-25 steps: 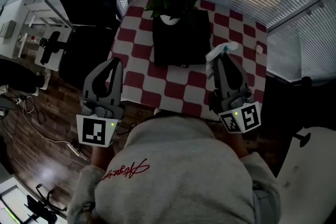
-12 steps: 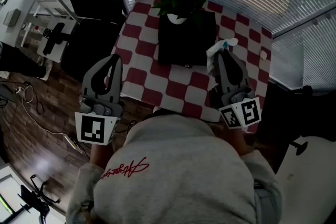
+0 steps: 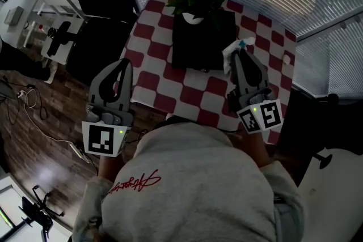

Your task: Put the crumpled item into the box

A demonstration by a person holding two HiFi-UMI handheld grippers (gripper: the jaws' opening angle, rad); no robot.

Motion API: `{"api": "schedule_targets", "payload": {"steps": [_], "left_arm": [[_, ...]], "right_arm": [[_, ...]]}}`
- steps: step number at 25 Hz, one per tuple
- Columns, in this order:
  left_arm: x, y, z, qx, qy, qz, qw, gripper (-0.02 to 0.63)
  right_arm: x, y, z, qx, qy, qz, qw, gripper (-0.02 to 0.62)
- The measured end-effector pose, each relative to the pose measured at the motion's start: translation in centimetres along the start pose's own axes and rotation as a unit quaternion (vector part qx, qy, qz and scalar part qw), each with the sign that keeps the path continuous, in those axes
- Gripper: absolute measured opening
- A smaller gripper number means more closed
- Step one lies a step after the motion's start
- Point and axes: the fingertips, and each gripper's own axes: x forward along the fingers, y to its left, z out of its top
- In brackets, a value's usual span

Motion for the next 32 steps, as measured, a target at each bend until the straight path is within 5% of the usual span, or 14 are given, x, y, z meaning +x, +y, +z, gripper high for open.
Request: {"api": "schedule_targets", "payload": {"steps": [32], "left_arm": [[-1.2,1.0,-1.0,-0.004,0.018,0.022,0.9996,0.022]], "right_arm": [[3.9,0.1,-4.8,-0.069,0.077,0.037,0.994,0.060]]}}
